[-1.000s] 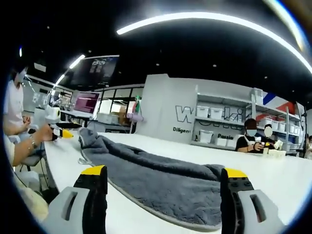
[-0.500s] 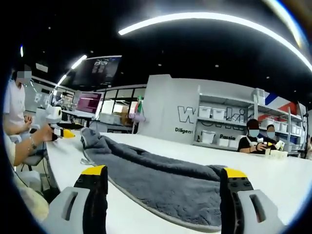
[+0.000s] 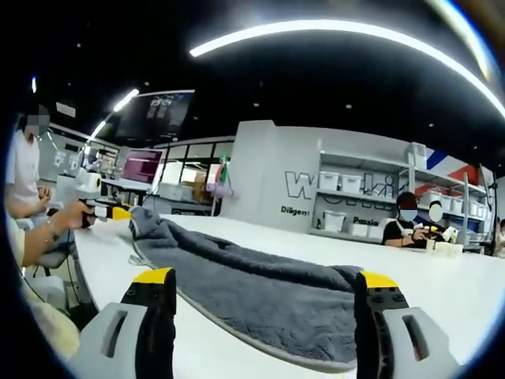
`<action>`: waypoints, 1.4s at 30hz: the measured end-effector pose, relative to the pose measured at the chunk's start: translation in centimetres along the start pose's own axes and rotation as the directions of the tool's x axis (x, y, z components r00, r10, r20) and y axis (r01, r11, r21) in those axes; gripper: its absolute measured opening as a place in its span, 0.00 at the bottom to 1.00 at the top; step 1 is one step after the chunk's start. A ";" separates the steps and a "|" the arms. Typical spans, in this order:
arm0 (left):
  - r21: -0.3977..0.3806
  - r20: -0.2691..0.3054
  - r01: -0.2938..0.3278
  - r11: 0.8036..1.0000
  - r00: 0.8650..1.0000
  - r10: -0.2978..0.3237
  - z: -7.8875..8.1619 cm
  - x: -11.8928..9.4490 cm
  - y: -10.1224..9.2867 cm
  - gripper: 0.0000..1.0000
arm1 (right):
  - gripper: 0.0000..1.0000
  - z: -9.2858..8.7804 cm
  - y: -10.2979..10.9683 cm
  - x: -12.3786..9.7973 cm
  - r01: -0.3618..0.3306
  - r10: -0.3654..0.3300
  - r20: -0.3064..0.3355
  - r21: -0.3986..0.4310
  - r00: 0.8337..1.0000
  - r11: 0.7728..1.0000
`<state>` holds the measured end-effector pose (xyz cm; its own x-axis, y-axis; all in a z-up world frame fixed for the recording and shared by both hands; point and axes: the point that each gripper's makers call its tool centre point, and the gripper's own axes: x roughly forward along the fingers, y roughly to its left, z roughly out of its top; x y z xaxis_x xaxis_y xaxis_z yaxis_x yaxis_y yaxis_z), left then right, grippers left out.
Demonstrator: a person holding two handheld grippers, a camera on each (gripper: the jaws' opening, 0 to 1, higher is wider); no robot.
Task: Fold the towel on the table until its edges align and the towel forms a compact rectangular stack.
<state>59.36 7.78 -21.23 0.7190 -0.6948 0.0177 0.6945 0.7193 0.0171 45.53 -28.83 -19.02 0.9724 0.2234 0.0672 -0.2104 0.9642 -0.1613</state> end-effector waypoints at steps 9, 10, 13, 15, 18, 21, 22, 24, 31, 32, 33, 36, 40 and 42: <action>-0.070 -0.015 0.029 0.997 0.999 -0.030 -0.2 0.3 0.0 0.03 | 0.96 -0.3 -0.4 0.1 0.002 -0.002 -0.009 0.002 1.000 1.000; -0.072 -0.016 0.030 0.997 0.999 -0.032 -0.2 0.3 0.0 0.03 | 0.96 -0.5 -0.4 0.2 0.002 -0.002 -0.015 0.003 1.000 1.000; -0.113 -0.032 0.041 0.993 0.998 -0.045 -0.5 0.1 0.3 0.02 | 0.96 -0.8 -0.5 0.3 0.004 -0.004 -0.027 0.000 1.000 1.000; -0.131 -0.034 0.046 0.990 0.998 -0.051 -0.5 -0.1 0.4 0.02 | 0.96 -0.9 -0.6 0.3 0.007 -0.007 -0.030 0.000 1.000 1.000; -0.143 -0.043 0.043 0.989 0.998 -0.049 -0.3 -0.6 0.9 0.02 | 0.96 -1.0 -0.6 0.2 0.007 -0.007 -0.033 0.003 0.999 1.000; -0.158 -0.049 0.037 0.987 0.998 -0.046 0.1 -1.1 1.7 0.02 | 0.96 -1.1 -0.7 0.2 0.008 -0.008 -0.037 0.002 0.999 1.000; -0.163 -0.049 0.036 0.986 0.998 -0.045 0.3 -1.3 2.0 0.02 | 0.96 -1.1 -0.7 0.1 0.009 -0.009 -0.038 0.003 0.999 1.000; -0.167 -0.058 0.031 0.986 0.998 -0.041 0.7 -1.8 2.6 0.02 | 0.96 -1.2 -0.9 0.0 0.013 -0.013 -0.038 0.006 0.999 1.000; -0.125 -0.128 -0.006 0.992 0.992 -0.010 1.2 -3.9 4.9 0.02 | 0.97 -1.3 -1.6 -0.5 0.035 -0.035 -0.044 0.006 0.998 0.999; -0.122 -0.141 -0.010 0.993 0.990 -0.007 1.2 -4.4 5.2 0.02 | 0.97 -1.3 -1.8 -0.6 0.041 -0.041 -0.045 0.006 0.998 0.999; -0.117 -0.152 -0.012 0.993 0.988 -0.006 1.2 -4.8 5.3 0.02 | 0.97 -1.3 -1.9 -0.6 0.044 -0.044 -0.046 0.007 0.998 0.999; -0.097 -0.193 -0.015 0.995 0.981 -0.004 1.0 -5.9 5.8 0.02 | 0.97 -1.5 -2.2 -0.7 0.051 -0.050 -0.053 0.011 0.997 0.999; -0.089 -0.228 -0.019 0.996 0.974 -0.002 1.3 -7.5 6.4 0.02 | 0.97 -1.8 -2.2 -0.7 0.050 -0.049 -0.065 0.009 0.997 0.999; -0.093 -0.248 -0.024 0.995 0.969 0.000 1.4 -8.3 6.7 0.02 | 0.97 -2.0 -2.1 -0.6 0.045 -0.045 -0.072 0.001 0.996 0.999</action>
<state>58.03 18.39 -19.89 0.7030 -0.6728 -0.2307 0.6762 0.7327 -0.0763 45.55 -31.25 -20.66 0.9856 0.1693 0.0031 -0.1667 0.9734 -0.1569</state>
